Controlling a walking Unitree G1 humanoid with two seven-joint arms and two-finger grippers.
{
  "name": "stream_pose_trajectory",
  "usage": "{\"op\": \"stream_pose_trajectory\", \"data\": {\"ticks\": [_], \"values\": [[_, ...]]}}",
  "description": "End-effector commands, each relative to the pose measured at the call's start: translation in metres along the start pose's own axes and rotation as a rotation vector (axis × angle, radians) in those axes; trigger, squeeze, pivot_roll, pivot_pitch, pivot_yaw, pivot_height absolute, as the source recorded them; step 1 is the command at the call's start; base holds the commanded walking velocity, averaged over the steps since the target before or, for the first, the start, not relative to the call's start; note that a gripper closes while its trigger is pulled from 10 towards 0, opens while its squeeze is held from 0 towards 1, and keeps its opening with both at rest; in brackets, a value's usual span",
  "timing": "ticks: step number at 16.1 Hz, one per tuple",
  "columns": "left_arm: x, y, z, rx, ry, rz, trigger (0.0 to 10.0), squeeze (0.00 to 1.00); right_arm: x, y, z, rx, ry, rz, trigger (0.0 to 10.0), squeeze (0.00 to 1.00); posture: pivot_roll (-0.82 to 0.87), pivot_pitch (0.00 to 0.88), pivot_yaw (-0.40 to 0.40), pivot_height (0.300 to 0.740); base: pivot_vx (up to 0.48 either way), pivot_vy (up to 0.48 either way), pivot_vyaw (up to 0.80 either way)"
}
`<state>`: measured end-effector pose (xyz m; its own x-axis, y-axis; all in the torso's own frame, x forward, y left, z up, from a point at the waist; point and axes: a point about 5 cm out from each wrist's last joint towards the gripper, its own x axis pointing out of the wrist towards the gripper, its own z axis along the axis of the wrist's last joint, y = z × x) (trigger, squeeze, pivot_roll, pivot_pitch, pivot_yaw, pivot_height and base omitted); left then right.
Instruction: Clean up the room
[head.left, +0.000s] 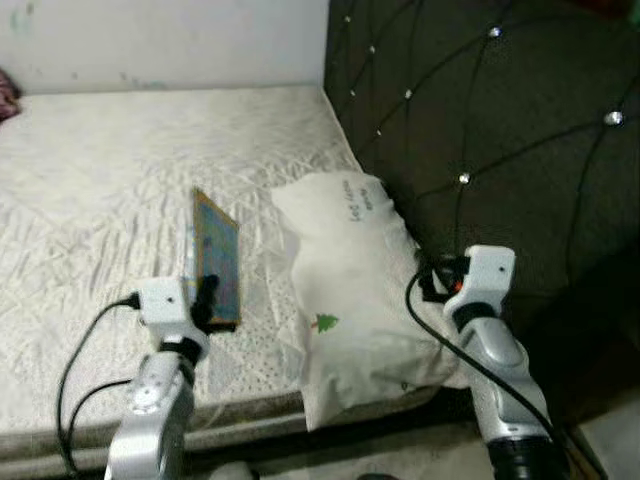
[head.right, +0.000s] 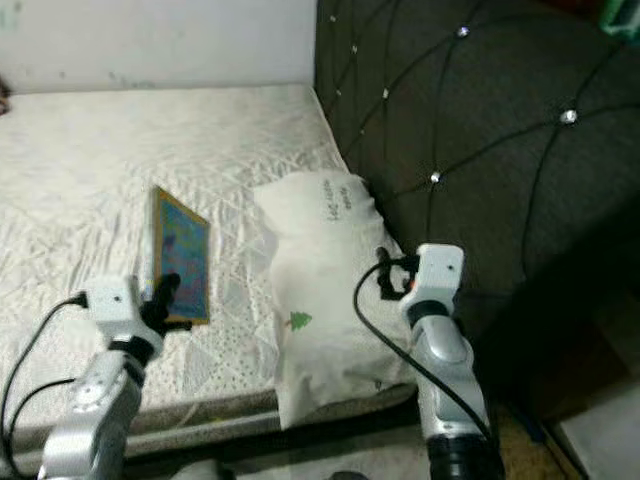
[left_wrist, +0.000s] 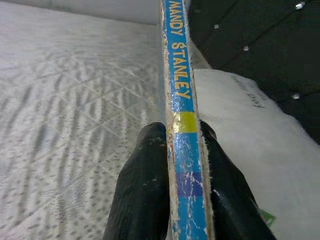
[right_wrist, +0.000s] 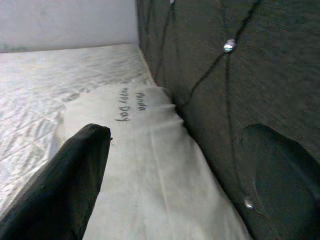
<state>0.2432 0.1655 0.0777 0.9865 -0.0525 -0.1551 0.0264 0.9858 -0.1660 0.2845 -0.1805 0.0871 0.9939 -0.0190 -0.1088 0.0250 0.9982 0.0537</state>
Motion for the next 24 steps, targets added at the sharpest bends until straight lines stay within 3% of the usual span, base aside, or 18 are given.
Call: {"op": "stream_pose_trajectory", "data": {"ticks": [1, 4, 8, 14, 18, 21, 24], "values": [[0.001, 0.003, 0.010, 0.005, -0.039, 0.007, 10.0, 0.00, 0.000, 0.003, 0.002, 0.006, -0.003, 0.009, 10.0, 0.00, -0.01, 0.026, -0.033, 0.740, 0.000, 0.480, -0.54], [0.001, 0.002, 0.011, 0.014, -0.044, 0.007, 10.0, 0.00, 0.000, 0.002, 0.002, 0.004, -0.003, 0.010, 10.0, 0.00, -0.01, 0.026, -0.036, 0.740, 0.000, 0.429, 0.00], [0.001, 0.002, 0.012, 0.028, -0.060, 0.011, 10.0, 0.00, 0.000, 0.003, 0.002, 0.000, -0.001, 0.013, 10.0, 0.00, -0.01, 0.027, -0.036, 0.740, 0.000, 0.000, 0.00], [0.002, 0.011, 0.024, 0.091, -0.159, 0.042, 10.0, 0.00, 0.000, 0.004, 0.002, 0.003, -0.003, 0.012, 10.0, 0.00, -0.01, 0.029, -0.033, 0.740, 0.000, 0.000, 0.00], [0.000, 0.007, 0.020, -0.051, -0.117, 0.018, 10.0, 0.00, -0.001, 0.004, 0.008, 0.026, -0.026, 0.014, 10.0, 0.00, -0.01, 0.029, -0.030, 0.740, 0.000, 0.000, 0.00], [-0.003, 0.007, 0.020, -0.102, -0.125, 0.040, 10.0, 0.00, -0.004, 0.009, 0.018, 0.058, -0.059, 0.031, 10.0, 0.00, -0.01, 0.037, -0.028, 0.740, 0.000, 0.000, 0.00], [-0.007, 0.001, 0.015, -0.137, -0.100, 0.021, 10.0, 0.00, -0.009, 0.011, 0.012, 0.056, -0.048, 0.044, 10.0, 0.00, -0.01, 0.042, -0.032, 0.740, 0.000, 0.000, 0.00]]}}
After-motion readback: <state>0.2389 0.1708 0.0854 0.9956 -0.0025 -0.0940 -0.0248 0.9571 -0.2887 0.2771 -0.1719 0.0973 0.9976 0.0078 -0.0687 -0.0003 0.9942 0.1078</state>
